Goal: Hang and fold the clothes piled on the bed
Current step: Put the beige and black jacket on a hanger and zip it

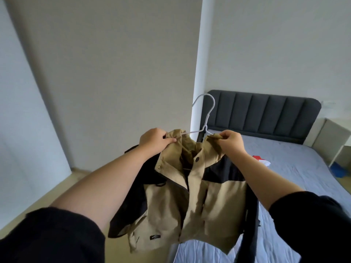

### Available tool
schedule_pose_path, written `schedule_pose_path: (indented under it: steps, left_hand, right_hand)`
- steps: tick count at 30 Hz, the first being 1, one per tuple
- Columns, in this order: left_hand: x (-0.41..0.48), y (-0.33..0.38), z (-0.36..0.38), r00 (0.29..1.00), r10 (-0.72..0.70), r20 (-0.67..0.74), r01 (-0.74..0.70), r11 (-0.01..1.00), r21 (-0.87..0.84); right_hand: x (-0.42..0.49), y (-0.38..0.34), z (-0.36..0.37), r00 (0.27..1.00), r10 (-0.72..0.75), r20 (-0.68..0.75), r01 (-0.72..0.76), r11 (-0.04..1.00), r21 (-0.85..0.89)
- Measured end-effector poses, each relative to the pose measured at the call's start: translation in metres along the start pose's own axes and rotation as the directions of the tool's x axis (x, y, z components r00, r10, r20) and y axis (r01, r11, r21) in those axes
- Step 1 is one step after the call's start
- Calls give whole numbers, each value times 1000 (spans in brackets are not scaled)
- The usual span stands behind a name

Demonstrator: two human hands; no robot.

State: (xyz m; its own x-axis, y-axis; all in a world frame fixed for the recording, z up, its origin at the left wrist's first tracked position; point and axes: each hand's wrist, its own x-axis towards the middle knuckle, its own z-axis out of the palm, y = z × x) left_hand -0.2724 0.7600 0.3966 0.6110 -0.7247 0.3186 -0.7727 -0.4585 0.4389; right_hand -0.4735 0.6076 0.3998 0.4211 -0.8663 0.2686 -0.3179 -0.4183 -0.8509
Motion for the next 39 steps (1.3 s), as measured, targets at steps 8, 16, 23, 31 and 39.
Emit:
schedule_pose_path:
  steps: [8, 16, 23, 31, 39]
  left_hand:
    - [9, 10, -6, 969, -60, -240, 80, 994, 76]
    - [10, 10, -4, 958, -118, -261, 146, 985, 90]
    - [8, 37, 9, 950, -132, -283, 120, 991, -60]
    - [8, 57, 25, 966, -26, -258, -21, 984, -177]
    - [15, 71, 18, 990, -44, -131, 20, 983, -183]
  right_hand:
    - [2, -18, 14, 999, 50, -12, -51, 989, -135]
    - [3, -38, 11, 947, -280, -156, 277, 960, -44]
    - [-19, 21, 8, 914, -50, 403, 281, 795, -538]
    - [42, 11, -61, 928, -364, -75, 306, 863, -402]
    - [49, 21, -63, 983, -149, 109, 180, 905, -385]
